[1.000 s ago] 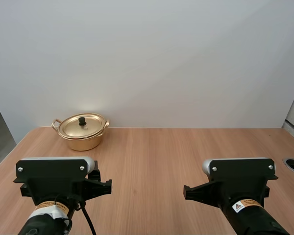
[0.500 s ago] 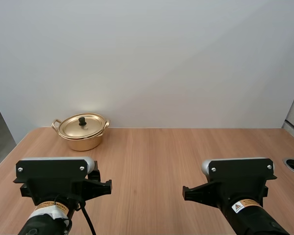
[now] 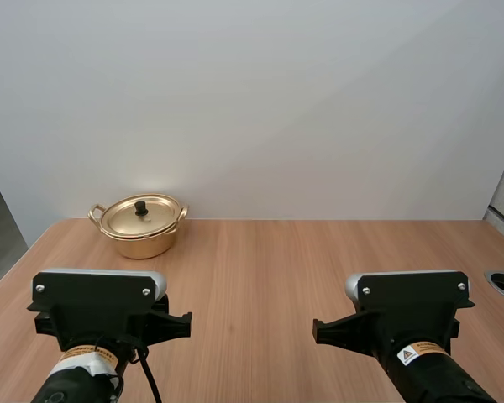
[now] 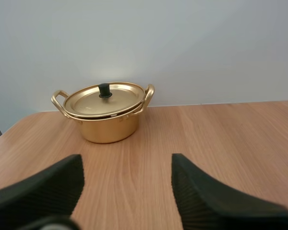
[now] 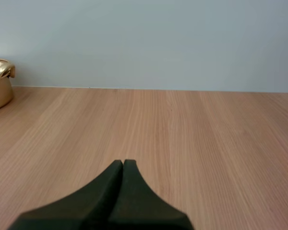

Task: Open the pot, put the car inside, and close it

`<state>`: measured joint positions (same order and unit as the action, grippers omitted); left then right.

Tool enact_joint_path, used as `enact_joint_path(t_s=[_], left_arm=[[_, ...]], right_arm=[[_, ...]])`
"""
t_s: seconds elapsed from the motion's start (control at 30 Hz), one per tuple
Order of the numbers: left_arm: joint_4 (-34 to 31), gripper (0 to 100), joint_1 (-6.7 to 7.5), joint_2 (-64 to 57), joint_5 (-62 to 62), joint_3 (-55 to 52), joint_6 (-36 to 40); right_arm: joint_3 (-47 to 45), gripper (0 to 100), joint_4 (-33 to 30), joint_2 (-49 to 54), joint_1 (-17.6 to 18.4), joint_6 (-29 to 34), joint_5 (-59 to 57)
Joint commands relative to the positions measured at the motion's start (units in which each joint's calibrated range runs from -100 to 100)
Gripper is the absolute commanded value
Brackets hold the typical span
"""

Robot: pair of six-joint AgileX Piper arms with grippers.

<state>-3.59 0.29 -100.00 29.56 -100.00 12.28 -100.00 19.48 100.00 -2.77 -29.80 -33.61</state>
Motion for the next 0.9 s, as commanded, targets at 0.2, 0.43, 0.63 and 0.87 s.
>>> enact_joint_path(t_s=[0.2, 0.43, 0.63, 0.87], left_arm=[[-0.2, 0, 0.03, 0.0, 0.0, 0.0, -0.1], [-0.2, 0, 0.03, 0.0, -0.2, 0.0, -0.1], [-0.2, 0, 0.03, 0.0, -0.2, 0.0, -0.1], [-0.2, 0, 0.03, 0.0, -0.2, 0.0, -0.1]], right_arm=[[0.0, 0, 0.0, 0.0, 0.0, 0.0, 0.0], [0.0, 0, 0.0, 0.0, 0.0, 0.0, 0.0], [0.0, 0, 0.1, 0.0, 0.0, 0.0, 0.0], [0.0, 0, -5.2, 0.0, 0.0, 9.6, 0.4]])
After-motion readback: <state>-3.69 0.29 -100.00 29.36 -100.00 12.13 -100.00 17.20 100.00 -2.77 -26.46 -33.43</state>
